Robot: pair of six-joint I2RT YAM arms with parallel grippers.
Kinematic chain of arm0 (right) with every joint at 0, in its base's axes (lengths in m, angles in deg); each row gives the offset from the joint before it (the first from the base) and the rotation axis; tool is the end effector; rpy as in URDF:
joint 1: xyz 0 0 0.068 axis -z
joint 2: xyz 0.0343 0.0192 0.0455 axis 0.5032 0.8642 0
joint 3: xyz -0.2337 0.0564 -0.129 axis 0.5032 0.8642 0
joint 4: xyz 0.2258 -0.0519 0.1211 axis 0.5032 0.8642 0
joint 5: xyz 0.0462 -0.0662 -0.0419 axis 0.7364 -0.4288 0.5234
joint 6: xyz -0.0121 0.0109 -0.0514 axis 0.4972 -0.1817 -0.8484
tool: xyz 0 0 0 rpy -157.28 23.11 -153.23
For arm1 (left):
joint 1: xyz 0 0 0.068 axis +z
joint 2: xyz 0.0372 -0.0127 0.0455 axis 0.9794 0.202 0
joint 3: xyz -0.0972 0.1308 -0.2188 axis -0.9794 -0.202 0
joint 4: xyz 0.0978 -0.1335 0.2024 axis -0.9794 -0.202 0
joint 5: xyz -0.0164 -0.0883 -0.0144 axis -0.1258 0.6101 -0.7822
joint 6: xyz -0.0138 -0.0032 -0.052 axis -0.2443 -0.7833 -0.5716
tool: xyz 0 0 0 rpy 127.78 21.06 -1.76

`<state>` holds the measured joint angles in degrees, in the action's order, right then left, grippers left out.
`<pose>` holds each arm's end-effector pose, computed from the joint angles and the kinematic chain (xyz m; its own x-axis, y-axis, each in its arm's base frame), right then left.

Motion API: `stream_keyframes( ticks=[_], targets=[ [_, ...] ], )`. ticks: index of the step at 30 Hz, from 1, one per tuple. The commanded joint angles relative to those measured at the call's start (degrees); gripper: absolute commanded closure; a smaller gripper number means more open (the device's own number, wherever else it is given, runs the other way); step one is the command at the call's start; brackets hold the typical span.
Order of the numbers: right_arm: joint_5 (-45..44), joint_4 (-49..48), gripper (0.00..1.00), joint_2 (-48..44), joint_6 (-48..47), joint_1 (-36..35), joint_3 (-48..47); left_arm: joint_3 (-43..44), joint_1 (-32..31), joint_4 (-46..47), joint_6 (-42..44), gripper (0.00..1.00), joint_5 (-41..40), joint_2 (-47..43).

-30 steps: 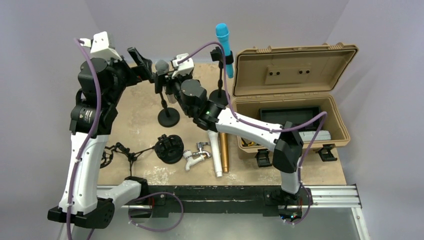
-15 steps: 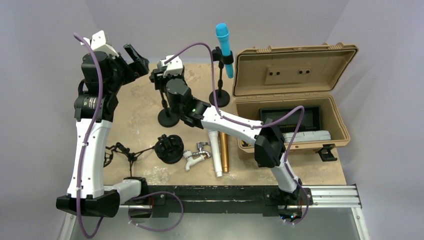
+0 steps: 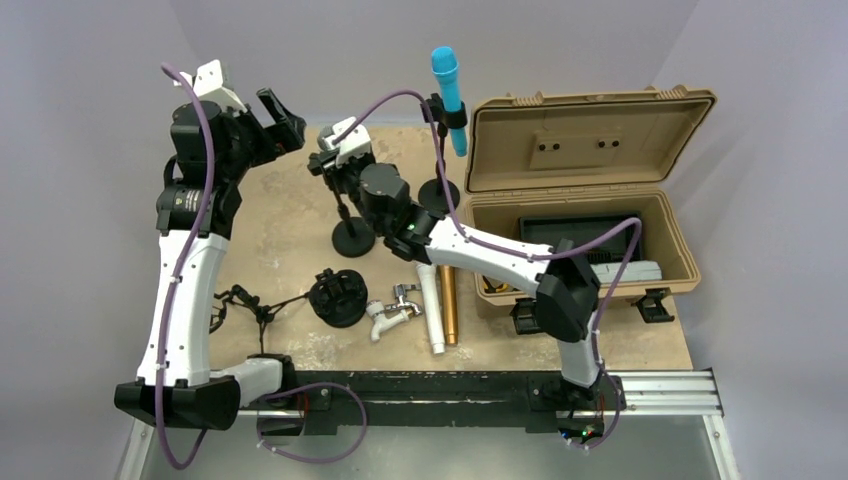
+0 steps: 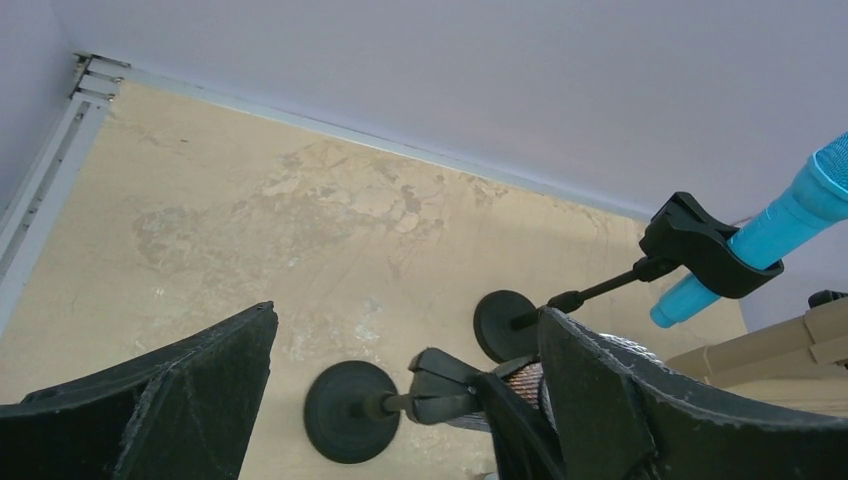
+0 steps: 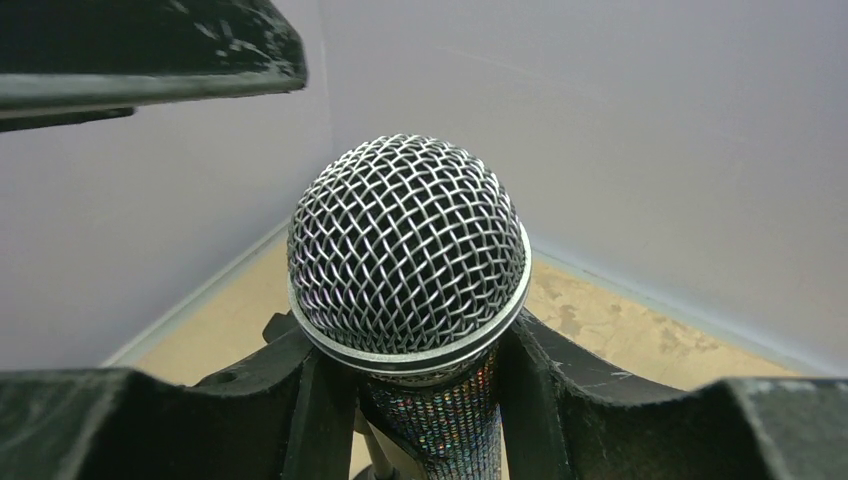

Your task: Remove the microphone from the stand

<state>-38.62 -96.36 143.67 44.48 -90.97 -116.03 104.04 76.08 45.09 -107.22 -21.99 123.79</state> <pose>0.2534 0.4122 0.3770 0.1376 0.0585 -0.9888 -0.4534 0.8912 -0.0104 0.2368 -0.0103 0.4727 -0.2332 -0.4235 -0.8754 -0.0409 0.9037 -0.4263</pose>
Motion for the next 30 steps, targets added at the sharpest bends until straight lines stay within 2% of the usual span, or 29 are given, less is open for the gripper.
stream_keyframes(
  ticks=[1,7,11,15,20,24,28,30],
  targets=[
    [13.3,-6.5,0.92,-9.4,-7.5,3.4,5.8,-1.4,0.5,4.7,1.7,0.0,4.1,1.0],
    [32.7,-2.9,0.88,-12.7,-7.1,9.9,9.8,-3.7,0.8,8.9,2.7,0.0,9.6,3.0],
    [40.2,-1.6,0.85,-12.5,-6.1,13.7,10.5,-4.5,0.9,11.4,3.2,0.0,15.1,4.6],
    [48.4,-3.2,0.85,-13.3,-1.0,18.1,12.5,-5.2,0.5,13.2,3.9,0.0,19.5,5.1],
    [52.3,-4.4,0.86,-14.0,0.8,19.0,14.0,-6.4,-0.9,12.7,4.6,0.0,20.7,3.5],
    [58.0,-7.5,0.85,-14.0,4.0,20.0,15.1,-13.7,-0.9,16.2,1.3,0.0,19.6,-2.2],
    [61.8,-5.2,0.85,-11.4,5.4,20.1,12.4,-24.9,-1.1,25.9,8.1,0.03,20.1,-10.1],
    [62.7,-5.5,0.85,-11.2,5.8,20.1,12.2,-28.3,-1.3,27.9,11.2,0.03,19.6,-12.4]
  ],
)
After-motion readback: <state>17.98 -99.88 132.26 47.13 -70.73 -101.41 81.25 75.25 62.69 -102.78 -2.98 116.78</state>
